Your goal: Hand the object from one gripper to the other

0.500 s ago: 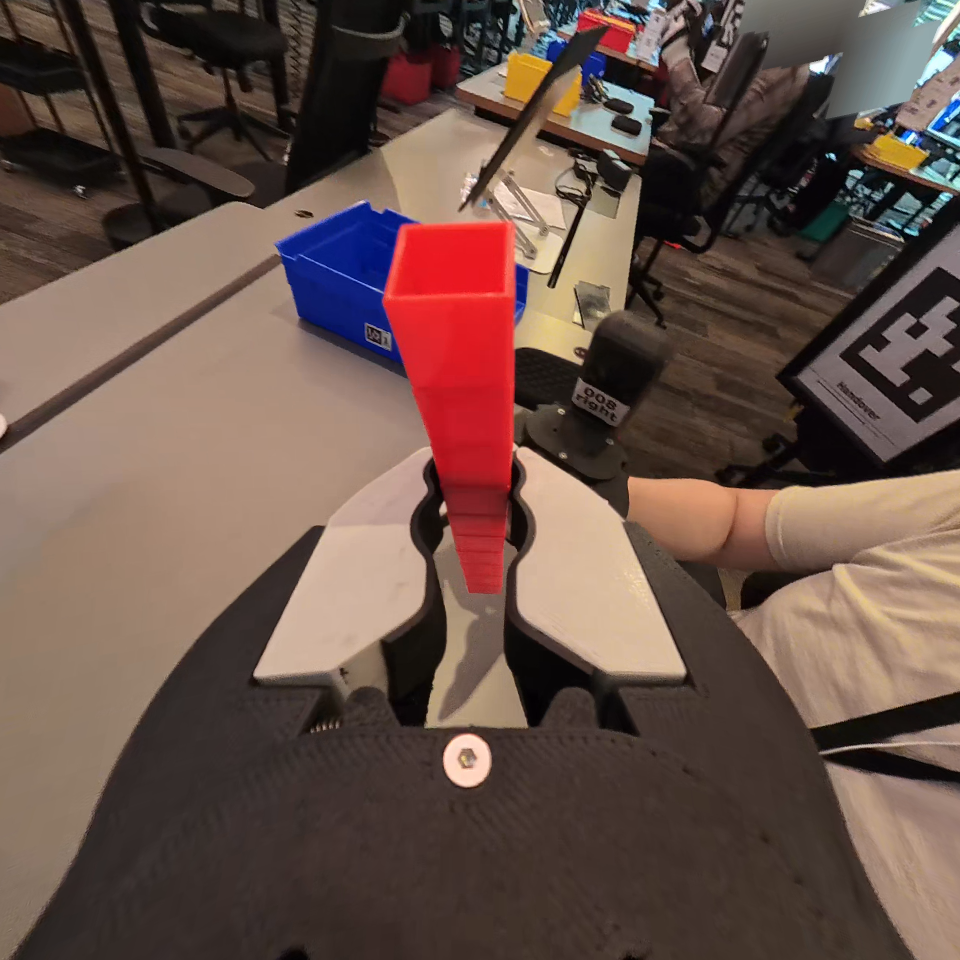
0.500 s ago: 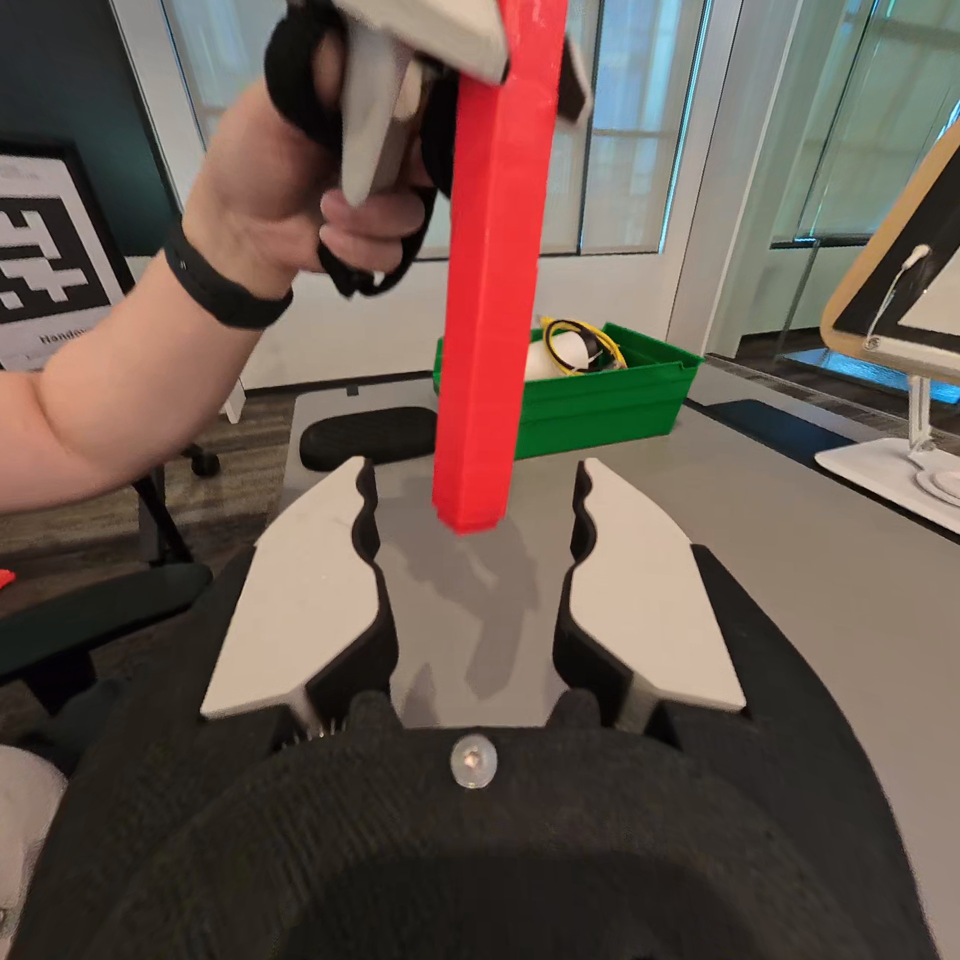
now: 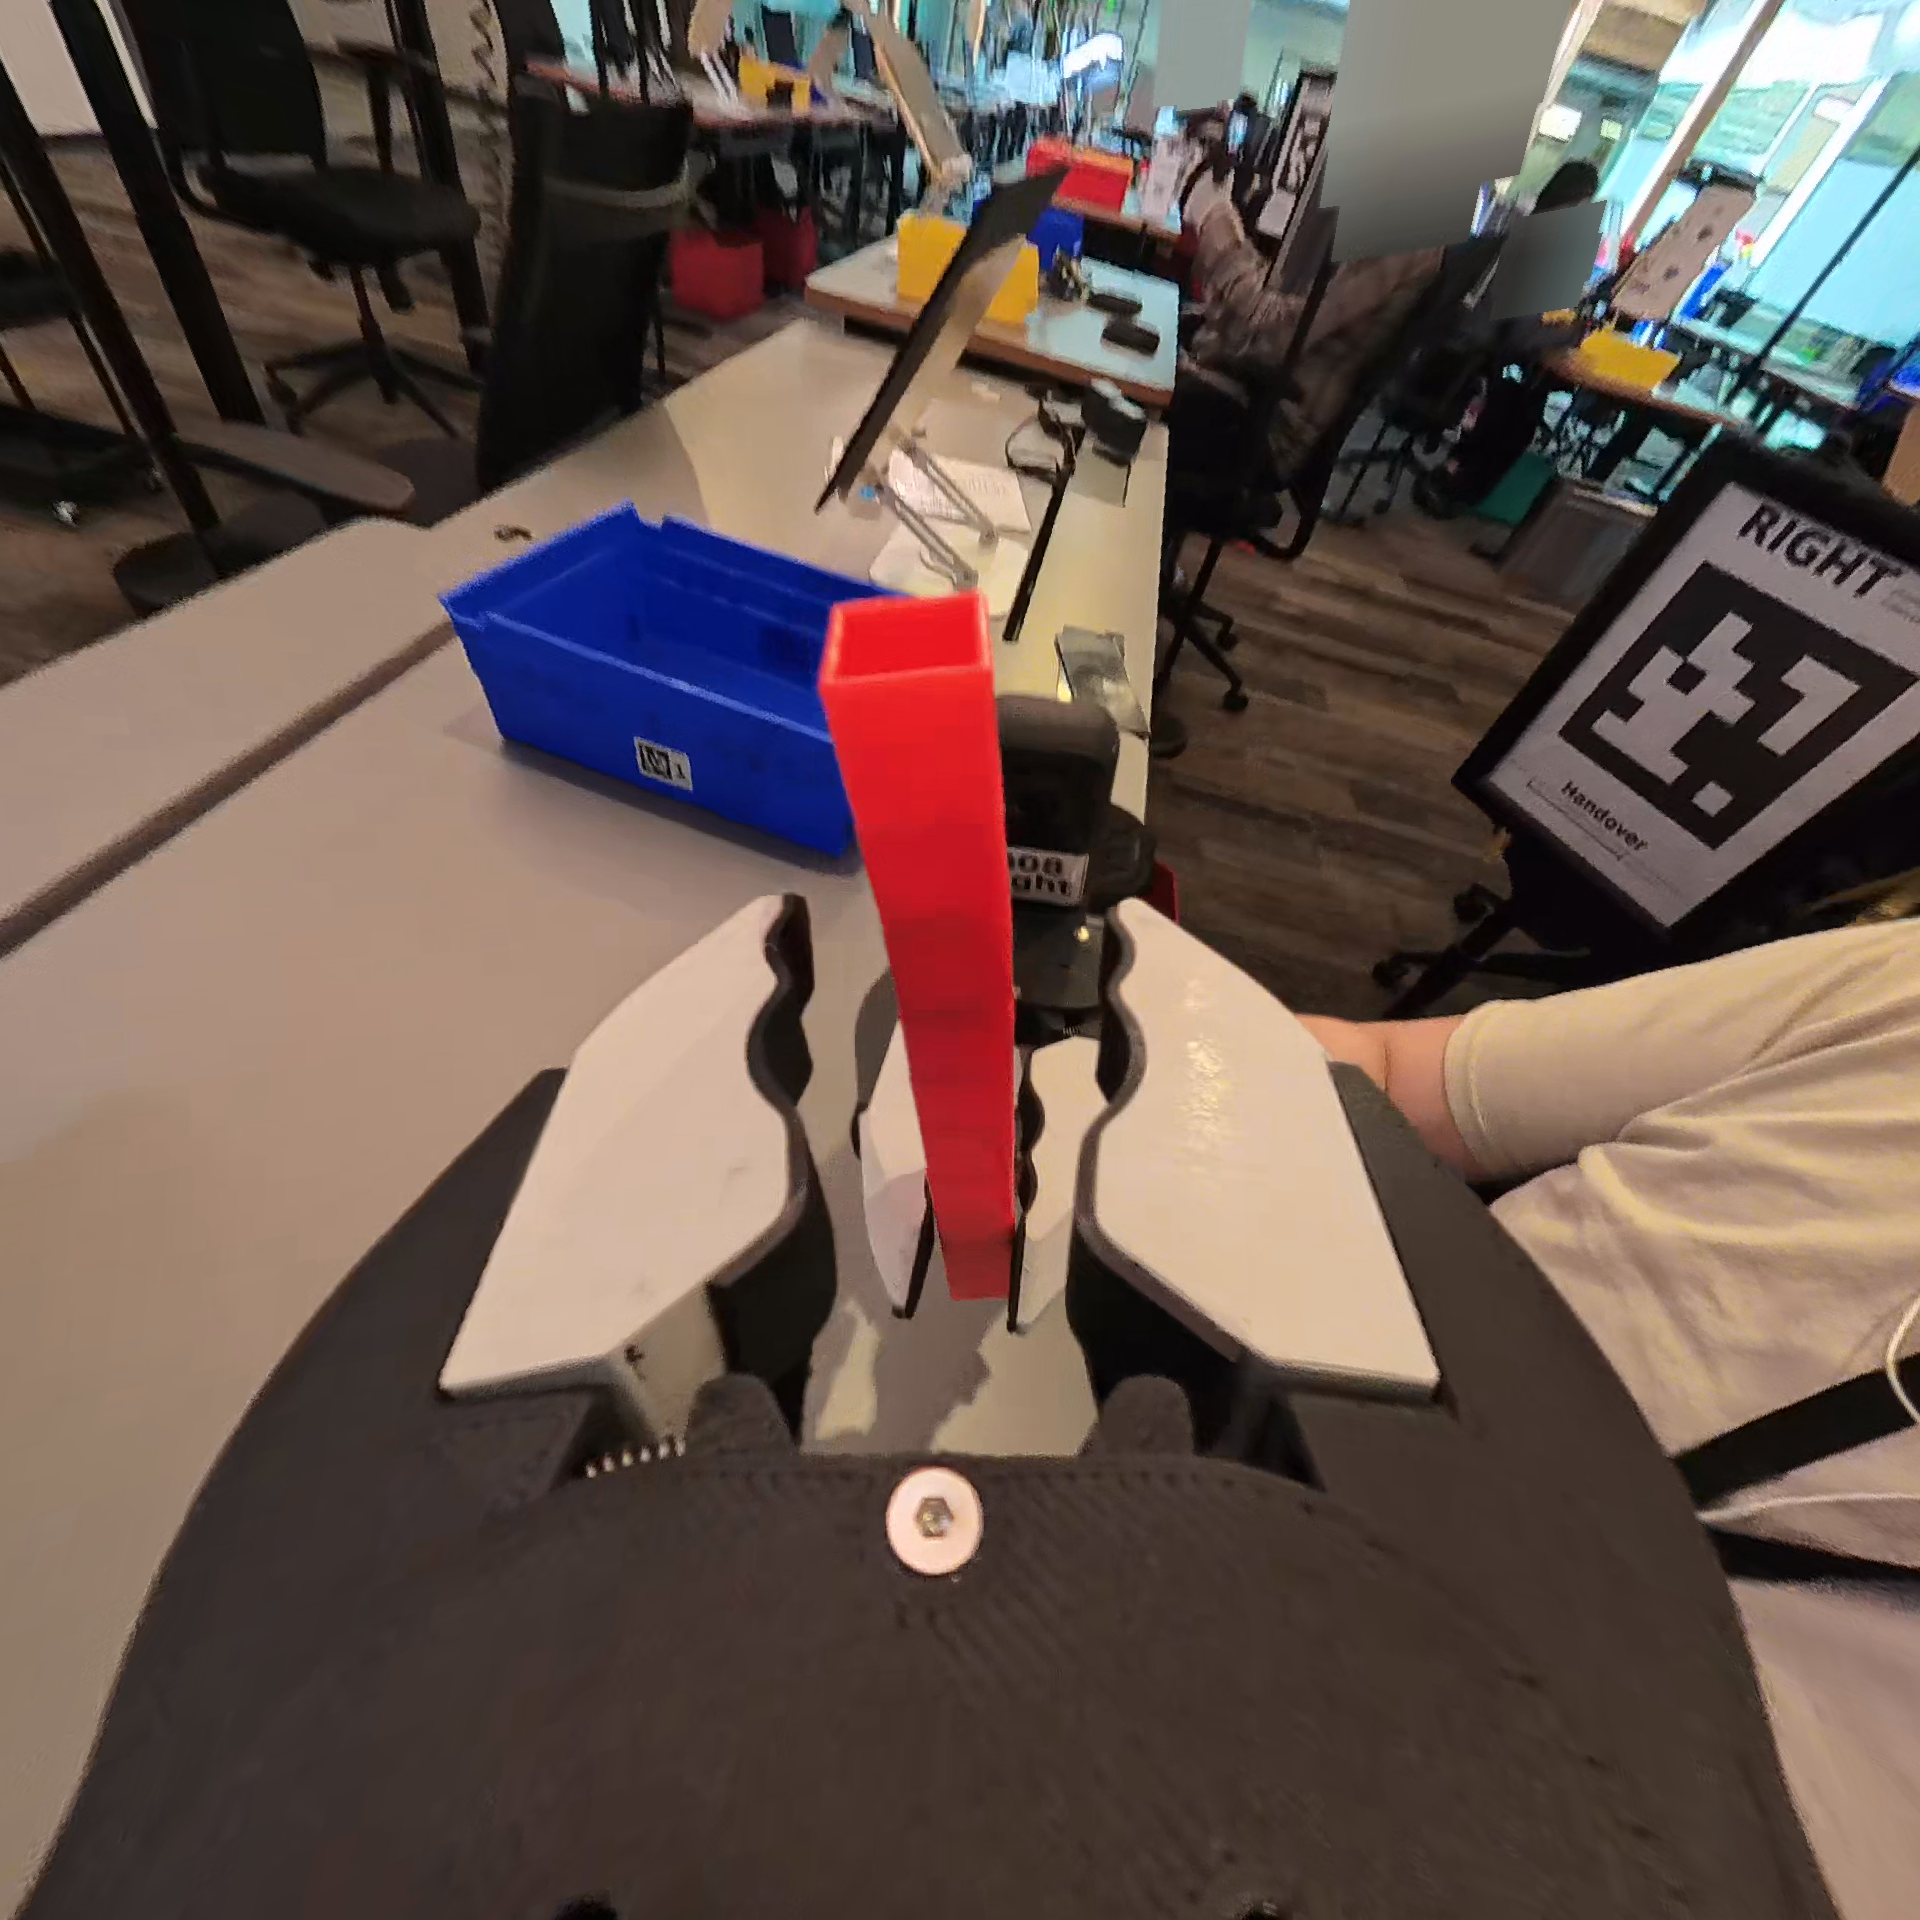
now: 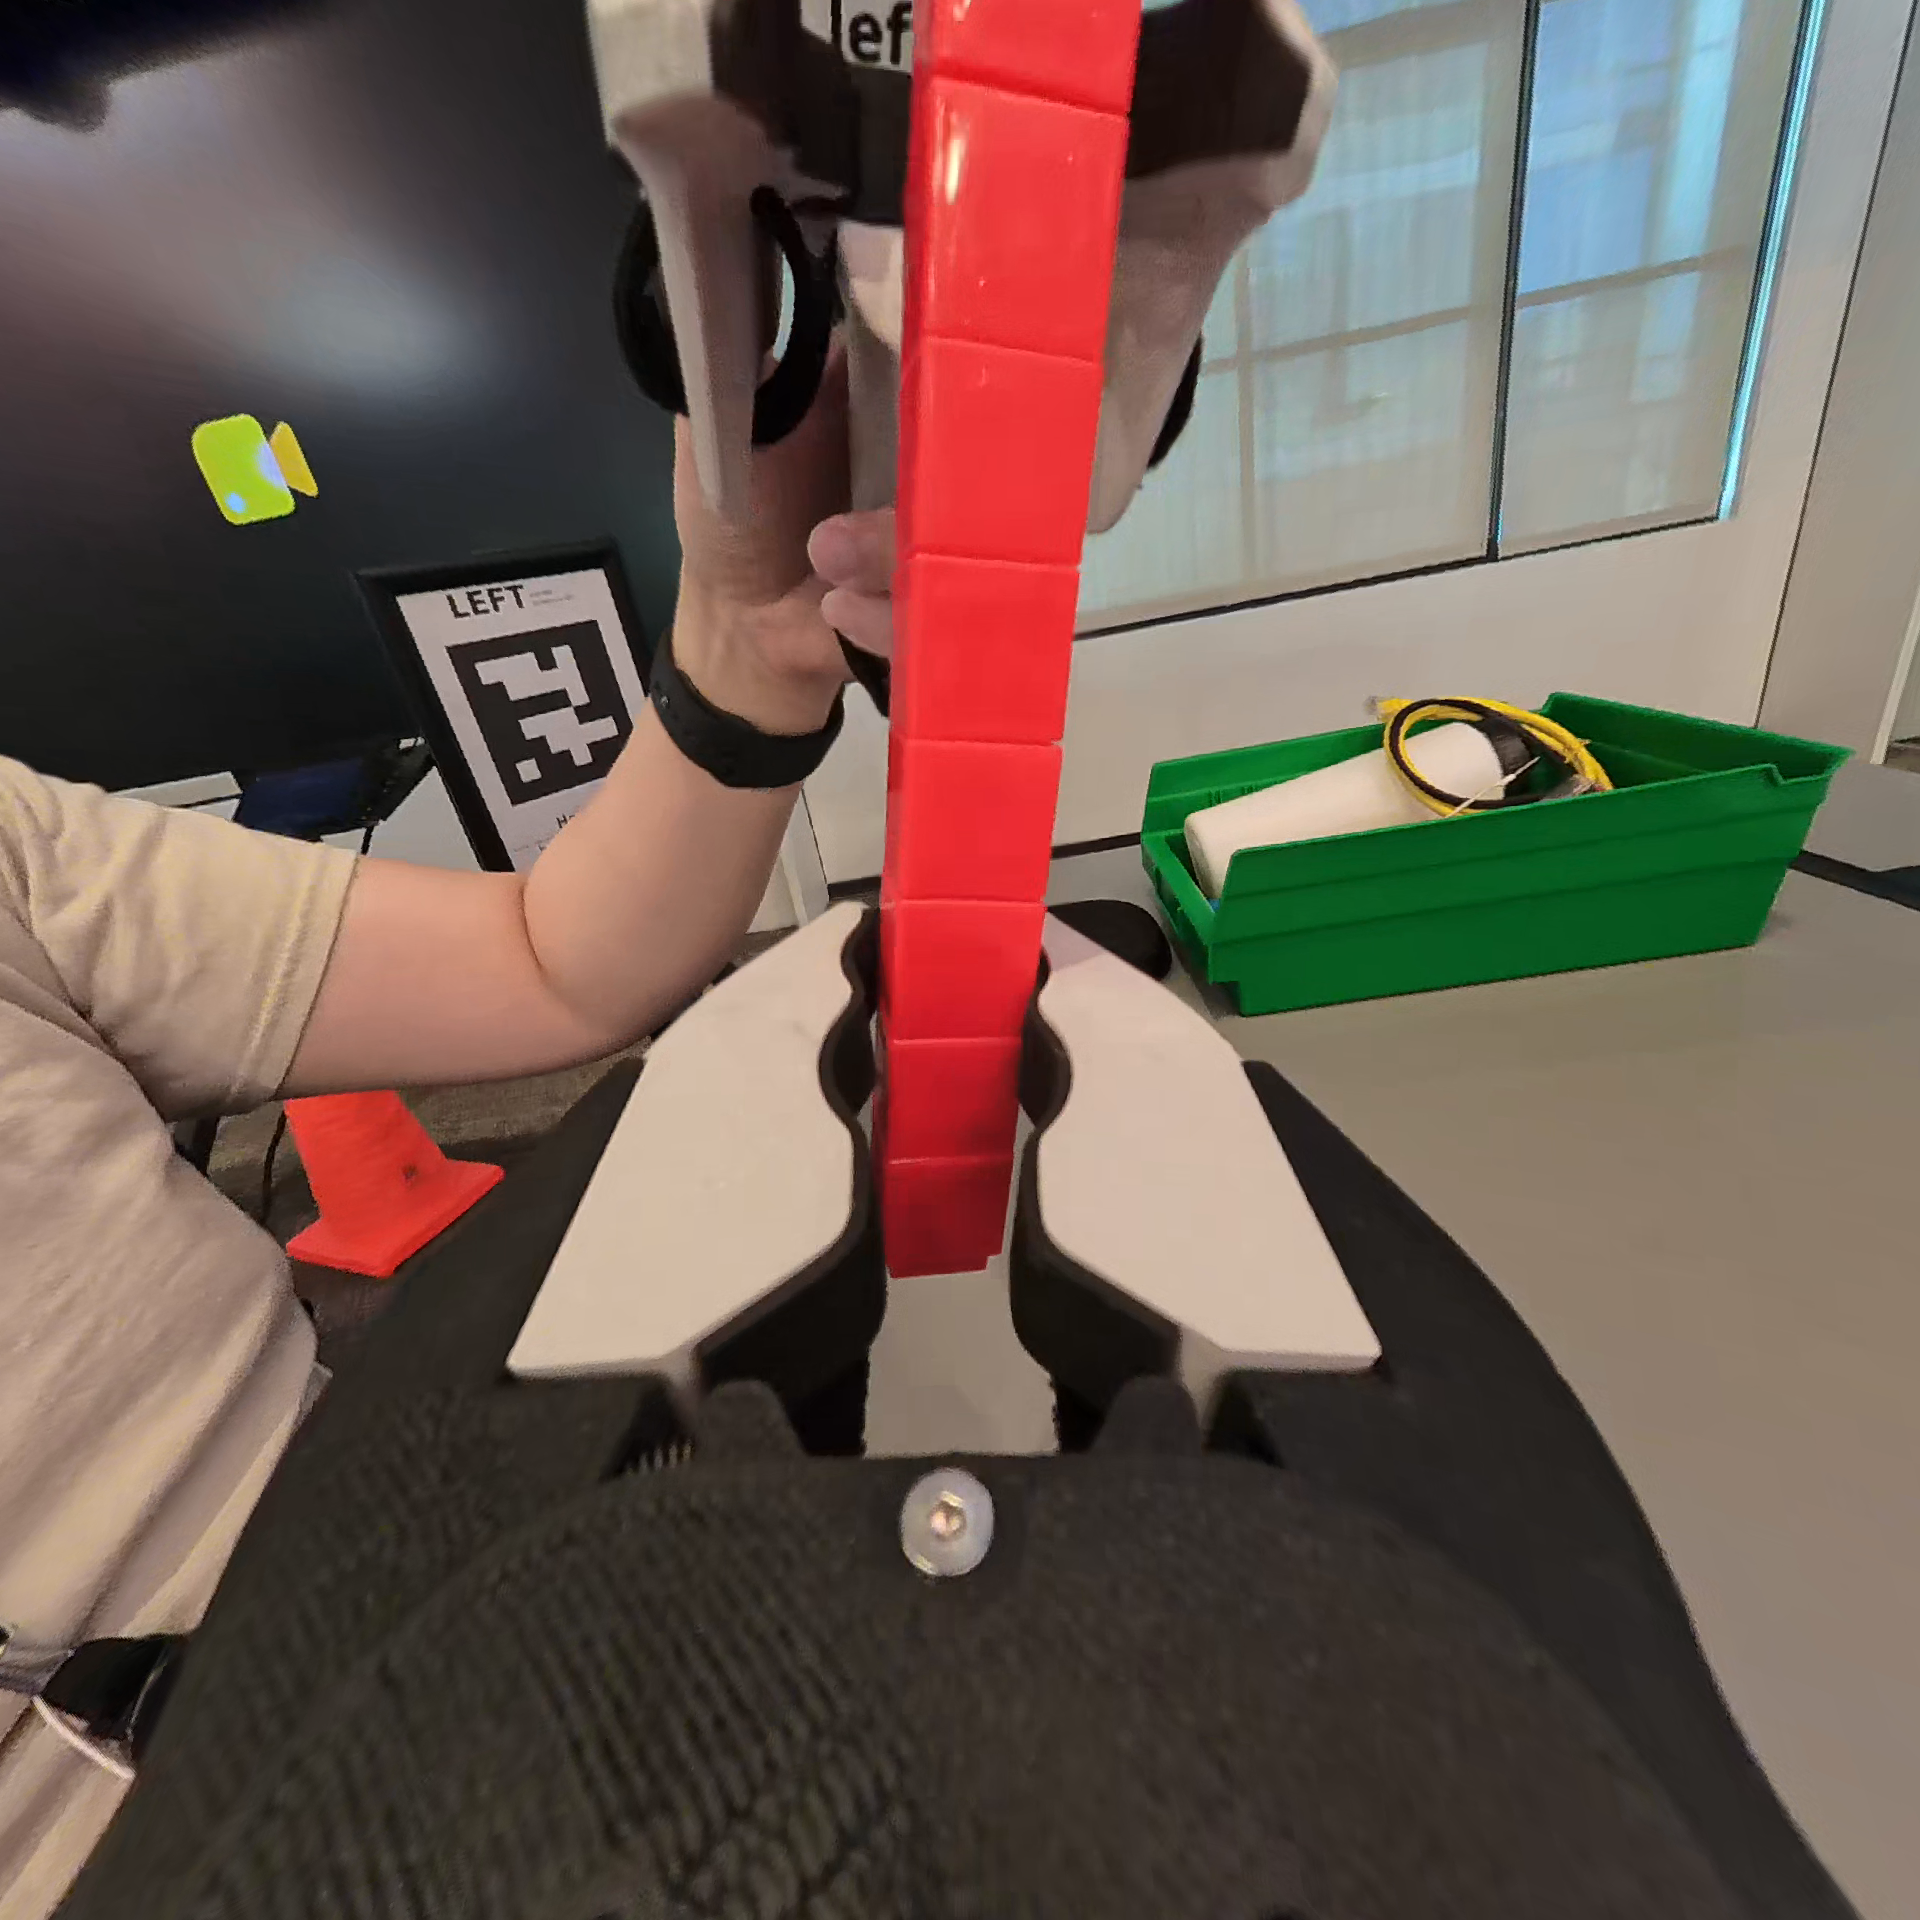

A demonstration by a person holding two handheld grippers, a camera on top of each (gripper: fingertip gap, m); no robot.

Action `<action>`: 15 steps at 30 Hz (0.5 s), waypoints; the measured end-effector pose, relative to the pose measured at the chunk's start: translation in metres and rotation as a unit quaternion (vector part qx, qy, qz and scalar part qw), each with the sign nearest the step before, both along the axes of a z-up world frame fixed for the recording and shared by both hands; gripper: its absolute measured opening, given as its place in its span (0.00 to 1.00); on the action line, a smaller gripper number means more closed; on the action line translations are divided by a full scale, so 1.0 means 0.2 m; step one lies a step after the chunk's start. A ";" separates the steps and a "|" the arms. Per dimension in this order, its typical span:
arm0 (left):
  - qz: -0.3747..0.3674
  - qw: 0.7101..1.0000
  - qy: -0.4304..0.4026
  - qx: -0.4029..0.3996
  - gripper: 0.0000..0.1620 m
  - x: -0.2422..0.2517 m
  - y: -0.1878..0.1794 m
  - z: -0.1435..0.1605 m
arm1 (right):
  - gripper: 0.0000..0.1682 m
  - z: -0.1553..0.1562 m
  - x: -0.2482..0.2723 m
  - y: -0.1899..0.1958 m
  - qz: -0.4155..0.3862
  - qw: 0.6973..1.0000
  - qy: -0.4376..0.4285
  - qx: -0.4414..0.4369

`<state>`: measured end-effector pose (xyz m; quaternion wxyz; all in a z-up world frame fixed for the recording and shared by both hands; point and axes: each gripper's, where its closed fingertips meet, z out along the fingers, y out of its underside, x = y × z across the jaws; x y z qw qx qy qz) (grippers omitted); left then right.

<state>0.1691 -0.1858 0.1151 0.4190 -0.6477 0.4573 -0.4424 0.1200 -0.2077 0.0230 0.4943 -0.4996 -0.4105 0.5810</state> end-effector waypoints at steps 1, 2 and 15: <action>0.006 1.000 -0.018 0.007 0.33 -0.01 0.01 0.04 | 0.14 0.00 0.00 0.00 -0.001 1.000 -0.002 0.002; 0.014 0.999 -0.037 0.012 0.32 -0.01 0.01 0.08 | 0.14 0.00 0.00 -0.01 -0.003 1.000 -0.006 0.006; 0.008 0.999 -0.044 0.018 0.14 -0.02 0.02 0.11 | 0.14 -0.07 0.01 -0.02 -0.014 0.999 -0.028 -0.005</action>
